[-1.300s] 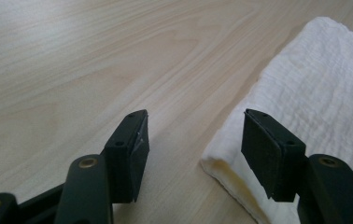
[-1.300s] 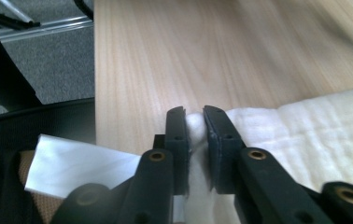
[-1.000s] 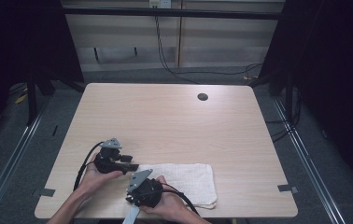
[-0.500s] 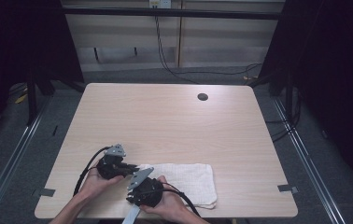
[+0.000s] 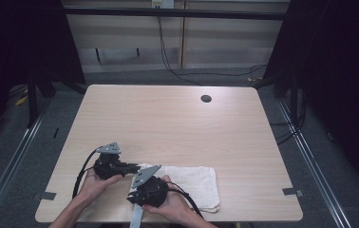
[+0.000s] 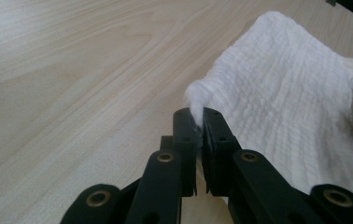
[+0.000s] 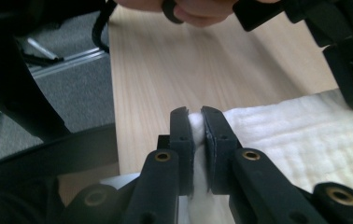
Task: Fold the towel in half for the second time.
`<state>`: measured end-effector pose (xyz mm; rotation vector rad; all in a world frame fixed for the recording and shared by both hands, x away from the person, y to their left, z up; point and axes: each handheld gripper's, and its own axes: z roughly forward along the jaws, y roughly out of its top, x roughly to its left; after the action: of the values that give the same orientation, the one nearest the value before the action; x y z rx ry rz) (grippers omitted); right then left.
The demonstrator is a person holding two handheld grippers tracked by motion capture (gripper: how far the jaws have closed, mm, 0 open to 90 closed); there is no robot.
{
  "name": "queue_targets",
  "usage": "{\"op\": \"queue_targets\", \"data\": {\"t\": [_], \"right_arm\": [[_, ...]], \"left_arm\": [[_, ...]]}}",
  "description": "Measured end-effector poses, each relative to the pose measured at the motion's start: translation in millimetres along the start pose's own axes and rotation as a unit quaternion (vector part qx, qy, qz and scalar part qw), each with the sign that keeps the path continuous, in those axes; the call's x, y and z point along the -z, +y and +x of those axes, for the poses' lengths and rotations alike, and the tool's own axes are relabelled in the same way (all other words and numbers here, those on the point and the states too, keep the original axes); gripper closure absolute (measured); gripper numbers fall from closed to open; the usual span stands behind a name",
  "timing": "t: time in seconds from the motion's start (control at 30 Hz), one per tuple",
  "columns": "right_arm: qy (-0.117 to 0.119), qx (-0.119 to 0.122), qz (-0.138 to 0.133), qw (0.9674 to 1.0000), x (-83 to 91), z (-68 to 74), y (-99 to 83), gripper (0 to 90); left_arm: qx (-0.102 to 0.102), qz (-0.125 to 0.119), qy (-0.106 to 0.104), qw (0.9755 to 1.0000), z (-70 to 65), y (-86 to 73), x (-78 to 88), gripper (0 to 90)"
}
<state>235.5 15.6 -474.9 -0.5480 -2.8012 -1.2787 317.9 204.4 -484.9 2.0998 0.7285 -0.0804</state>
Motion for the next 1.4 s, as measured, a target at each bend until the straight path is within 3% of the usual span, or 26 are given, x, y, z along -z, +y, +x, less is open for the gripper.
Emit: {"op": "queue_targets", "data": {"t": [0.33, 0.5, 0.73, 0.97, 1.0, 1.2, 1.4], "right_arm": [[0.005, -0.02, -0.028, 0.9994, 9.0, 3.7, 8.8, 84.1], [0.002, -0.017, -0.038, 0.9991, 14.0, 7.9, 16.0, 84.3], [0.004, -0.015, -0.044, 0.9989, 12.1, 12.6, 21.1, 84.3], [0.009, -0.02, -0.054, 0.9983, 9.0, 12.1, 32.3, 84.6], [0.018, -0.031, -0.061, 0.9975, 9.7, 10.5, 36.3, 84.7], [0.014, -0.028, -0.08, 0.9963, 13.3, 11.0, 47.7, 84.8], [0.005, -0.025, -0.093, 0.9953, 12.2, 12.7, 50.3, 84.7]], "left_arm": [[0.006, -0.013, 0.001, 0.9999, 1.4, 2.0, 12.8, 85.0], [0.008, -0.018, 0.0, 0.9998, -0.1, 2.3, 17.7, 85.0], [0.005, -0.015, 0.001, 0.9999, 0.3, 3.5, 26.5, 85.0], [0.013, -0.029, 0.004, 0.9995, 5.4, 6.3, 37.0, 85.0], [0.01, -0.03, 0.006, 0.9995, 4.5, 8.2, 38.8, 85.1], [0.015, -0.045, 0.01, 0.9988, 5.0, 11.8, 48.5, 85.1], [0.014, -0.049, 0.031, 0.9982, 4.9, 13.5, 54.4, 85.0]]}}
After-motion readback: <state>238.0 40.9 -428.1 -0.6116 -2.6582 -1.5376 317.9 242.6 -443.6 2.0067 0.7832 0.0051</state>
